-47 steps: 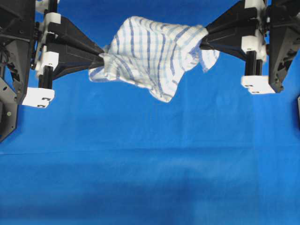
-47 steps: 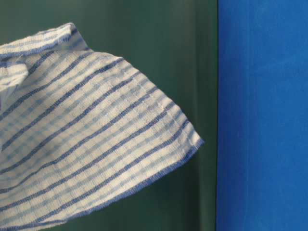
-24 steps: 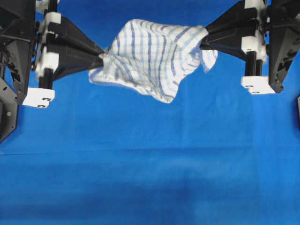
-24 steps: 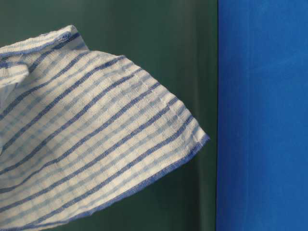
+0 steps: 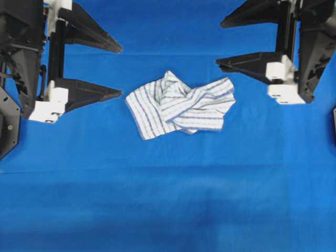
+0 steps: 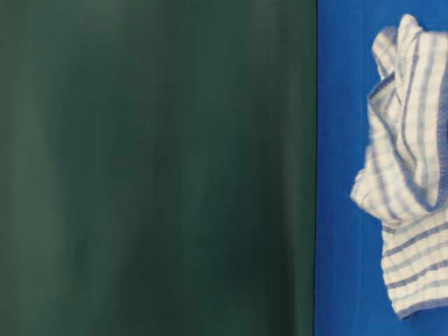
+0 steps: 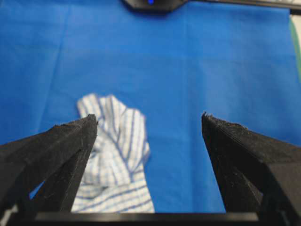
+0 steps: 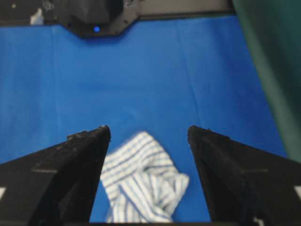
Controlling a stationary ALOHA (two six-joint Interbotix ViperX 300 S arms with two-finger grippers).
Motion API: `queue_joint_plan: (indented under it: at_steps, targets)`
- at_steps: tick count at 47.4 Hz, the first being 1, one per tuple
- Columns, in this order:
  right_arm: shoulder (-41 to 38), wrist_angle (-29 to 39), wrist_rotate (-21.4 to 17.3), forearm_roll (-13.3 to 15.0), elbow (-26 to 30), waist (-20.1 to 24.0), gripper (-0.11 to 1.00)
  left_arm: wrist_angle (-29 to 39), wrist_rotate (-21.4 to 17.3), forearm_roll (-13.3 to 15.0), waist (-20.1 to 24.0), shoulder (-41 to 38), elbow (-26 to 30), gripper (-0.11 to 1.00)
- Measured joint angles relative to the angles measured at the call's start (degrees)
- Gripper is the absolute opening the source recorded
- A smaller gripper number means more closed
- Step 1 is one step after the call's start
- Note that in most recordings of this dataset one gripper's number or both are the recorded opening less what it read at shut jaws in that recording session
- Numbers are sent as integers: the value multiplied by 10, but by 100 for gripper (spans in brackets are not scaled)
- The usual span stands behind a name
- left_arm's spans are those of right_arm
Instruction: Lift the towel with both arms.
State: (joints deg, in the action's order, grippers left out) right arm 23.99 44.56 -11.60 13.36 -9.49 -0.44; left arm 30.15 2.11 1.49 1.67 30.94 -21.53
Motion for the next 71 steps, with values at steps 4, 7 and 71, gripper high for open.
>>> queue_joint_plan:
  at_steps: [4, 7, 71]
  targets:
    - [0, -1, -4, 0, -24, 0, 68, -11, 1, 0, 1, -5, -22, 88]
    - [-4, -3, -7, 0, -46, 0, 68, -27, 4, 0, 1, -13, -41, 88]
    - [-301, -351, -33, -1, -302, 1, 68, -356, -1, 0, -11, -397, -206, 88]
